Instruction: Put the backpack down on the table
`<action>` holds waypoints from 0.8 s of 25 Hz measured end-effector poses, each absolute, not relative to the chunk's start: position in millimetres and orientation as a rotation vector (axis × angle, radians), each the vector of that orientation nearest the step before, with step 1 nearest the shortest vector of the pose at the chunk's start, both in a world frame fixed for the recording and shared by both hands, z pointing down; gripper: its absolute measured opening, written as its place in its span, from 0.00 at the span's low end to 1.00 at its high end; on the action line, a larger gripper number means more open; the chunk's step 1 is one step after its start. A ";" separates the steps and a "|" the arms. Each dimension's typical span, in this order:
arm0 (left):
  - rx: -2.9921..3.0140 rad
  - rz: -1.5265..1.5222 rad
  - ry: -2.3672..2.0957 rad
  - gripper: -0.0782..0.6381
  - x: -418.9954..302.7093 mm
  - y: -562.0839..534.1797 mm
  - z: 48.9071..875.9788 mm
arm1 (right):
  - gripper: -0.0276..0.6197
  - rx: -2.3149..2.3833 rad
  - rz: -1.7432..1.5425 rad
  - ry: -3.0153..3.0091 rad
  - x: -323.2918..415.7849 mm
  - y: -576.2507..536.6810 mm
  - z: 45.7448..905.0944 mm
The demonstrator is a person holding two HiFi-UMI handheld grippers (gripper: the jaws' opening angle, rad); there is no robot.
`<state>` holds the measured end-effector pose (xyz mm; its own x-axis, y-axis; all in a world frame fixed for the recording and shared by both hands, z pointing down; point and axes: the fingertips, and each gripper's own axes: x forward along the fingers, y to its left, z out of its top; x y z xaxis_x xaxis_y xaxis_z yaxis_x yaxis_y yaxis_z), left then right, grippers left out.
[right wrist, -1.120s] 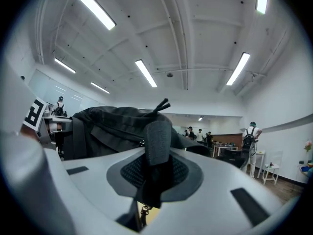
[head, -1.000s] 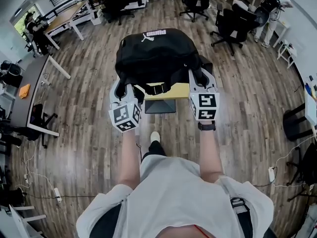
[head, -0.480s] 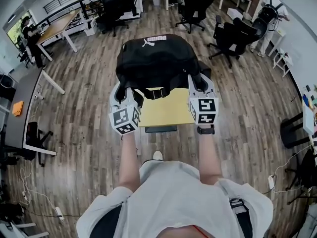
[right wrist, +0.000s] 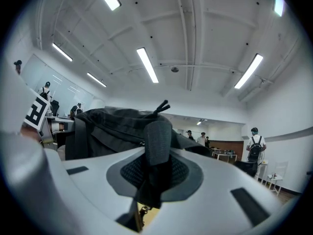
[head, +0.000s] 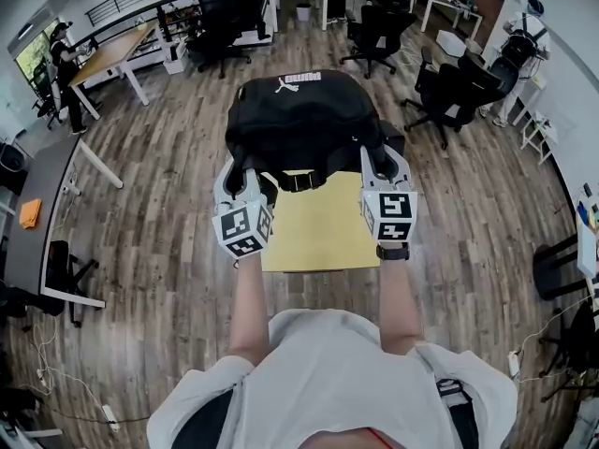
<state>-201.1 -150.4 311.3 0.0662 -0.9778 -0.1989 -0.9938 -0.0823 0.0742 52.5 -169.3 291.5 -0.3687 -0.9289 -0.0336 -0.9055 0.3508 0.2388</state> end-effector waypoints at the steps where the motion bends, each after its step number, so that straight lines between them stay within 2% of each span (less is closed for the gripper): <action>1: -2.237 0.309 2.076 0.18 -206.1 -155.0 316.0 | 0.13 1.694 -0.331 -2.488 47.0 -173.8 295.0; 9: -2.308 0.323 2.064 0.18 -223.0 -177.2 342.4 | 0.13 1.685 -0.297 -2.448 29.9 -192.4 316.7; 20: -2.343 0.190 2.074 0.18 -207.9 -226.0 365.1 | 0.13 1.688 -0.222 -2.395 38.7 -237.9 341.6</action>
<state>-207.9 -226.0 365.1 0.1172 -0.9886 -0.0949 -0.9893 -0.1245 0.0756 38.7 -237.9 341.6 -0.3264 -0.9420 0.0785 -0.9115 0.3356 0.2377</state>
